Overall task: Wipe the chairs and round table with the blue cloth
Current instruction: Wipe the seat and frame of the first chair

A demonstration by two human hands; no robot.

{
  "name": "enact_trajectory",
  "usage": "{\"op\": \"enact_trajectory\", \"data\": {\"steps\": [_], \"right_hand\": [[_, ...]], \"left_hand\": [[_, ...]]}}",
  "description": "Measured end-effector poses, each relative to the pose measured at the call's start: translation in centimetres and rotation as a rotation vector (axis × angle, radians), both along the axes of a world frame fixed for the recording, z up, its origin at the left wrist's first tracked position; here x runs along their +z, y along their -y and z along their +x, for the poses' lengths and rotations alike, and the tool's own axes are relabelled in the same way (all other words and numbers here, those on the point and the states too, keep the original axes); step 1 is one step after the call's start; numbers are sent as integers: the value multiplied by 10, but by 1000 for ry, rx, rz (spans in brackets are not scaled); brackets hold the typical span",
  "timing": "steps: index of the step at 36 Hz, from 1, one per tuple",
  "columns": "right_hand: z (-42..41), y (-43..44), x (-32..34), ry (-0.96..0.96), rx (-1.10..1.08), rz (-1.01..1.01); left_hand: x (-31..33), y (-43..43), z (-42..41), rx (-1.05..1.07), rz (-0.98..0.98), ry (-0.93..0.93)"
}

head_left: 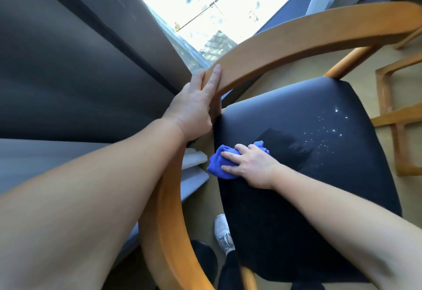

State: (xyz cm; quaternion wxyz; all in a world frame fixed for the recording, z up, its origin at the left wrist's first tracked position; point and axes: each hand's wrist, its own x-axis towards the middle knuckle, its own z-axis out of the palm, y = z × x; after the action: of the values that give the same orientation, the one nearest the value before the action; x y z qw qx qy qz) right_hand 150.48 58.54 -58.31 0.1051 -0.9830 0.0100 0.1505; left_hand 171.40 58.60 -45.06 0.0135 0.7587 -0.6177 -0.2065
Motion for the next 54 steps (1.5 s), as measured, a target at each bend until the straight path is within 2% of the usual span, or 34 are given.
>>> {"op": "enact_trajectory", "data": {"steps": [2, 5, 7, 17, 19, 21, 24, 27, 30, 39, 44, 47, 50, 52, 54], "right_hand": [[-7, 27, 5, 43, -48, -13], [-25, 81, 7, 79, -338, -3], [-33, 106, 11, 23, -487, -19], [-31, 96, 13, -37, -606, -17], [-25, 87, 15, 10, -628, 2], [-17, 71, 19, 93, -560, 15], [3, 40, 19, 189, -320, 25], [33, 10, 13, 7, -104, 46], [50, 3, 9, -79, -117, 44], [38, 46, 3, -40, -172, 50], [30, 82, 4, -35, -346, 68], [19, 123, 5, -75, -665, 31], [6, 171, 10, -215, -948, 12], [-5, 187, 10, -271, -975, 5], [-16, 187, 6, -249, -981, -12]], "left_hand": [[0, 0, 1, -1, -2, -6], [-1, 0, 1, 0, -1, -18], [-1, 0, 1, 5, 5, -23], [0, -1, 1, 8, -9, -66], [0, -1, 2, 8, -9, -68], [0, -1, 1, 6, -4, -73], [0, 0, 0, -4, 1, -63], [1, 1, -1, -1, -3, -47], [0, 1, -1, 2, -2, -43], [1, 0, 0, -7, 9, -49], [0, -1, 0, -15, 4, -44], [0, -1, 1, -15, 4, -45], [0, -1, 2, -8, 7, -55], [-1, -2, 2, -10, 16, -22], [-3, -2, 2, -12, 29, 0]]}}
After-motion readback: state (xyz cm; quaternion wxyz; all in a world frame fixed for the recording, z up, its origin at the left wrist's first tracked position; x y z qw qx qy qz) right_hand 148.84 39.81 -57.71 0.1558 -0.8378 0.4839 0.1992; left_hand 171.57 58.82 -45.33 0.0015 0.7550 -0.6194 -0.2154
